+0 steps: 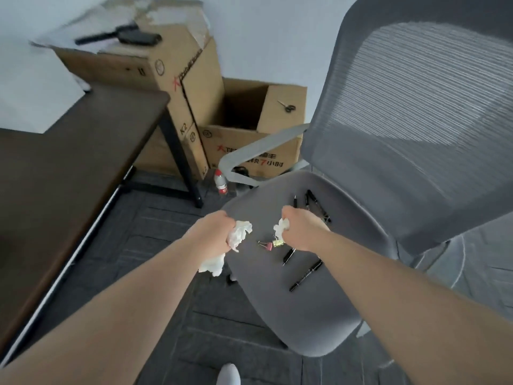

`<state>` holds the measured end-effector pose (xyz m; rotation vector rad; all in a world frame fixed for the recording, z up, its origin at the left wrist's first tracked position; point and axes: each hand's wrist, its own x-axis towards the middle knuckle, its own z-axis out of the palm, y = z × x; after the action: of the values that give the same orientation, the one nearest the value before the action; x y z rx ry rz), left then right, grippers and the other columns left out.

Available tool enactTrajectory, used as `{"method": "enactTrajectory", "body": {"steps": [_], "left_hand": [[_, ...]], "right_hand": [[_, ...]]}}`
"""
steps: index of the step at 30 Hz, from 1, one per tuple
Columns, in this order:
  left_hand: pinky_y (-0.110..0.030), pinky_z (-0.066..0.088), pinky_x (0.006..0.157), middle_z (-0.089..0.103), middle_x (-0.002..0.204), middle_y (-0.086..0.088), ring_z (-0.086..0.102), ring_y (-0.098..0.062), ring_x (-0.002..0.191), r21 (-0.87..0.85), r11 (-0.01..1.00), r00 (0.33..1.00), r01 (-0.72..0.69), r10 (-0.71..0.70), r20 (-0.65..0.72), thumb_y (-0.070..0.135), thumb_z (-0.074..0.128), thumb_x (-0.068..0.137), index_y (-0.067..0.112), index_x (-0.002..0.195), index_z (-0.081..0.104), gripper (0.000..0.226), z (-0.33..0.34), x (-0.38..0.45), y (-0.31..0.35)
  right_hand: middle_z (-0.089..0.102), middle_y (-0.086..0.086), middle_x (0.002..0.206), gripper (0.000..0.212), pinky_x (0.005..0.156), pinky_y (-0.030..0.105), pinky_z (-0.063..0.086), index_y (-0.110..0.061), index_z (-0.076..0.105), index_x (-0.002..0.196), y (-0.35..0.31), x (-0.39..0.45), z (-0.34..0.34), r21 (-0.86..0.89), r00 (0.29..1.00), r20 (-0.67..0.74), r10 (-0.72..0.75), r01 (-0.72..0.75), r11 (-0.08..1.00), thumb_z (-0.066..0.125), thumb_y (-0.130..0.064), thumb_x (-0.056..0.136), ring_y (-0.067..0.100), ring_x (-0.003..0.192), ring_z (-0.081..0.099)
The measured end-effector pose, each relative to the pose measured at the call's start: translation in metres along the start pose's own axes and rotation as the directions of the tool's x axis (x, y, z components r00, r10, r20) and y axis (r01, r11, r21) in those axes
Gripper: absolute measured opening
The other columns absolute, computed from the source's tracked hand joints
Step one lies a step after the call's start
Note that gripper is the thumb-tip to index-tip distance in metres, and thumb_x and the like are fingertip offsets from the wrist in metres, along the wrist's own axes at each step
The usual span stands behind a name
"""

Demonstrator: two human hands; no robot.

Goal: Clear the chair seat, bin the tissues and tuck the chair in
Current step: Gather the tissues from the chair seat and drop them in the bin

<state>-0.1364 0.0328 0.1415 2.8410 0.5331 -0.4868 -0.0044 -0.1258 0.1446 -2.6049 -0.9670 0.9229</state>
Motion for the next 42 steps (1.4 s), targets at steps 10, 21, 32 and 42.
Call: {"method": "enactTrajectory", "body": {"steps": [10,21,32,42], "left_hand": [[-0.032,0.04,0.066,0.033,0.072,0.007,0.048,-0.022,0.075,-0.27,0.88,0.906,0.392,-0.42,-0.053,0.012,0.056,0.083,0.022,0.057,0.028,0.039,0.039,-0.171,-0.022],[-0.031,0.04,0.073,0.032,0.07,0.007,0.048,-0.022,0.081,-0.42,0.566,0.667,0.709,-0.732,0.14,0.015,0.052,0.083,0.022,0.059,0.032,0.032,0.171,-0.431,-0.071],[-0.03,0.04,0.07,0.046,0.091,0.0,0.056,-0.024,0.092,-0.471,0.306,0.459,0.828,-0.852,0.253,0.016,0.056,0.085,0.016,0.086,0.054,0.002,0.299,-0.704,-0.128],[-0.03,0.036,0.068,0.05,0.088,-0.006,0.05,-0.024,0.083,-0.602,-0.003,0.245,0.798,-0.912,0.33,0.019,0.058,0.085,0.01,0.083,0.053,0.011,0.385,-0.771,-0.192]], "right_hand": [[0.057,0.007,0.115,0.018,0.07,0.033,0.041,-0.015,0.046,0.107,-0.077,-0.069,0.039,-0.184,0.936,0.189,-0.296,0.329,0.926,0.046,-0.016,0.089,0.028,0.094,0.05],[0.058,0.004,0.119,0.014,0.074,0.03,0.036,-0.014,0.045,0.101,-0.235,-0.2,0.22,-0.263,0.699,0.541,-0.468,0.669,0.696,0.05,-0.015,0.088,0.026,0.095,0.05],[0.06,0.011,0.118,0.016,0.082,0.038,0.045,-0.011,0.043,0.097,-0.353,-0.379,0.447,-0.222,0.512,0.685,-0.518,0.824,0.521,0.049,-0.026,0.094,0.032,0.104,0.057],[0.058,0.009,0.112,0.023,0.073,0.038,0.045,-0.013,0.046,0.112,-0.407,-0.415,0.591,-0.237,0.537,0.694,-0.48,0.799,0.552,0.053,-0.023,0.092,0.026,0.09,0.054]]}}
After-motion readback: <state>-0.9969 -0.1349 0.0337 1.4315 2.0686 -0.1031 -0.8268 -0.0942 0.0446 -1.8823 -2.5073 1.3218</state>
